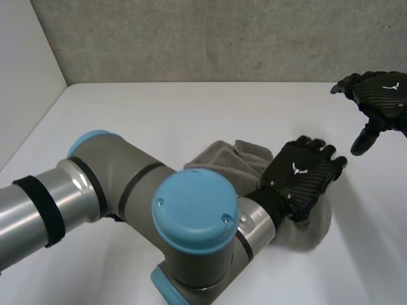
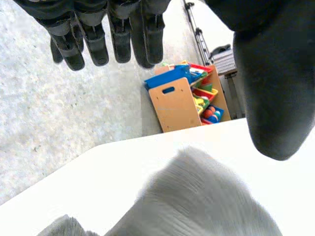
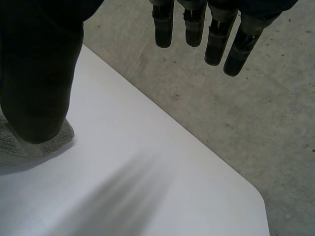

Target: Fold the towel.

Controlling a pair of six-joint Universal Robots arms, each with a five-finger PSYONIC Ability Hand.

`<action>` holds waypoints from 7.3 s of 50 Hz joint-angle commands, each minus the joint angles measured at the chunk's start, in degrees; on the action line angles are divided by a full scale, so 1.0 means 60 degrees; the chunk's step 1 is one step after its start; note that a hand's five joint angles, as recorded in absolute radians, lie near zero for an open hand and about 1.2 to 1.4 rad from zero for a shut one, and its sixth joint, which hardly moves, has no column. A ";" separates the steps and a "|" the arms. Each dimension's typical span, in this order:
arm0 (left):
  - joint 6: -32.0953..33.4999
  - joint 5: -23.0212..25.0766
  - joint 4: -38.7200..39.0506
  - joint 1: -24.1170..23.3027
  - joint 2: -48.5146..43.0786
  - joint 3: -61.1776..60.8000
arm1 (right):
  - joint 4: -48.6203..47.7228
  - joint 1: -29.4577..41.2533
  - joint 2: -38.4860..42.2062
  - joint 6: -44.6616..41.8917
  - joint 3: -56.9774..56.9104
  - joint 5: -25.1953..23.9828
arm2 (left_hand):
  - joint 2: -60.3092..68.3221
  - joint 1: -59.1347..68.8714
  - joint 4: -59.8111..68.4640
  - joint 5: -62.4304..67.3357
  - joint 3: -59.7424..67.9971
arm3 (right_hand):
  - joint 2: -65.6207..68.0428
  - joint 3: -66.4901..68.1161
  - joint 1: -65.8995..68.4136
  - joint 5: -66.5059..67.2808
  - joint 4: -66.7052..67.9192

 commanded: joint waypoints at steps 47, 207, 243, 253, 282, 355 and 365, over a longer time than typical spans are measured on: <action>0.0246 0.3037 -0.0640 0.5419 -0.0930 -0.0787 | -0.1301 0.1687 0.3460 0.3955 0.1324 -0.0446 | 0.1797 0.1700 -0.0560 0.2106 -0.0496 | 0.1254 -0.0415 0.1441 0.1370 -0.0728; 0.1257 -0.0669 0.0839 0.3309 0.2820 -0.6705 | -0.2473 0.1540 0.1042 -0.0263 0.3096 -0.0446 | 0.1520 0.1423 -0.0560 0.1828 -0.0496 | 1.0947 -0.0415 1.1134 1.1062 -0.0728; 0.1286 -0.1270 0.1059 0.3397 0.0827 -0.4610 | -0.3205 0.1438 0.2684 0.1963 0.1426 -0.0329 | 0.1461 0.1364 -0.0560 0.1769 -0.0496 | 1.0947 -0.0415 1.1134 1.1062 -0.0728; 0.1286 -0.1532 0.1366 0.3470 0.0827 -0.4581 | -0.3176 0.1160 0.3138 0.2227 0.1177 -0.0241 | 0.1461 0.1364 -0.0560 0.1769 -0.0496 | 1.0947 -0.0415 1.1134 1.1062 -0.0728; 0.1579 -0.0186 0.1617 0.5389 0.1454 -0.3616 | -0.2210 0.1393 0.2406 0.2066 0.0637 -0.0562 | 1.0597 1.0500 -0.0560 1.0905 -0.0496 | 1.0947 -0.0415 1.1134 1.1062 -0.0728; 0.3527 0.1602 -0.0420 0.7455 0.0871 -0.3204 | -0.1755 0.2243 0.2757 -0.1084 0.0855 -0.1940 | 0.0928 0.0831 -0.0560 0.1237 -0.0496 | 1.0947 -0.0415 1.1134 1.1062 -0.0728; 0.3280 0.1587 -0.0450 0.7440 0.3430 -0.5105 | -0.1858 0.2229 0.2743 -0.1069 0.1089 -0.1940 | 0.0956 0.0859 -0.0560 0.1265 -0.0496 | 1.0947 -0.0415 1.1134 1.1062 -0.0728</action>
